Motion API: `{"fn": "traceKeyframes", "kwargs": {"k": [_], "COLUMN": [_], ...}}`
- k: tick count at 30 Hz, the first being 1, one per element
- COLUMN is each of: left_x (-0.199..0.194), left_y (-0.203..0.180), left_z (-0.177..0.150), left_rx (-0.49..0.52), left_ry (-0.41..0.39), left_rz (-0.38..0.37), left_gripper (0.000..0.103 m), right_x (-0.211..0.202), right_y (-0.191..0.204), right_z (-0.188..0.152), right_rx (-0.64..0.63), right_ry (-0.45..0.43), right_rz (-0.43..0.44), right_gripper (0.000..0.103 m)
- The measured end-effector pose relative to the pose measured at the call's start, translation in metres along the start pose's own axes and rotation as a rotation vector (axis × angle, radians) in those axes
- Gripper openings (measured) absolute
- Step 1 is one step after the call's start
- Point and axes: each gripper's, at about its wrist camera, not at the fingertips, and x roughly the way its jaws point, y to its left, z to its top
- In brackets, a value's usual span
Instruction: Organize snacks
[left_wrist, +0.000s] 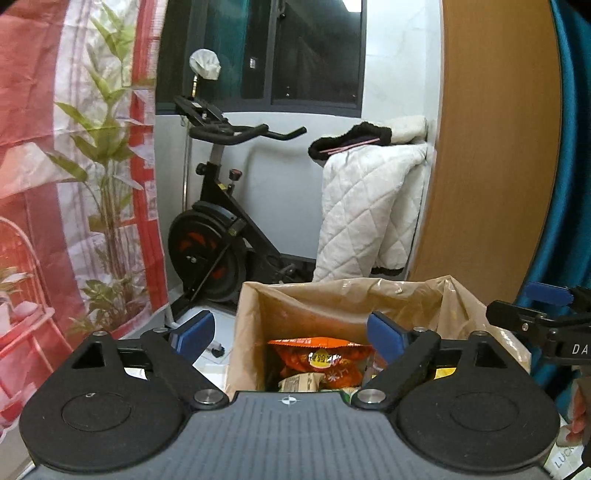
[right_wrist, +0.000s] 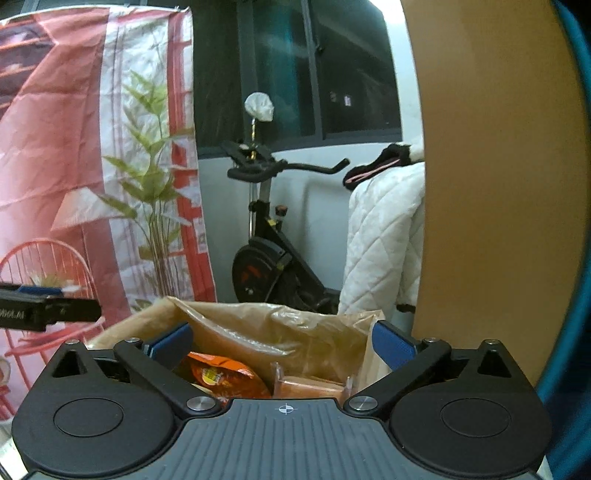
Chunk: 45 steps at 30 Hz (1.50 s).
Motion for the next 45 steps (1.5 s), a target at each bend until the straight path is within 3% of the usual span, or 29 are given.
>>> {"fn": "traceKeyframes", "kwargs": {"k": [4, 13, 26, 45], "left_x": [-0.027, -0.083, -0.12, -0.121], "left_y": [-0.004, -0.032, -0.053, -0.053], "left_z": [-0.003, -0.019, -0.032, -0.037], "left_rx": [-0.002, 0.111, 0.125, 0.07], "left_ry": [-0.027, -0.09, -0.129, -0.121], "left_rz": [0.039, 0.158, 0.103, 0.082], "left_gripper": [0.093, 0.095, 0.095, 0.095], "right_x": [-0.026, -0.089, -0.14, -0.145], "right_y": [0.013, 0.038, 0.052, 0.051], "right_z": [-0.002, -0.021, -0.043, -0.042], "right_rx": [-0.012, -0.029, 0.004, 0.005], "right_ry": [0.005, 0.017, -0.018, -0.024], "right_rz": [-0.034, -0.027, -0.059, -0.058], "right_gripper": [0.102, 0.102, 0.102, 0.102]}}
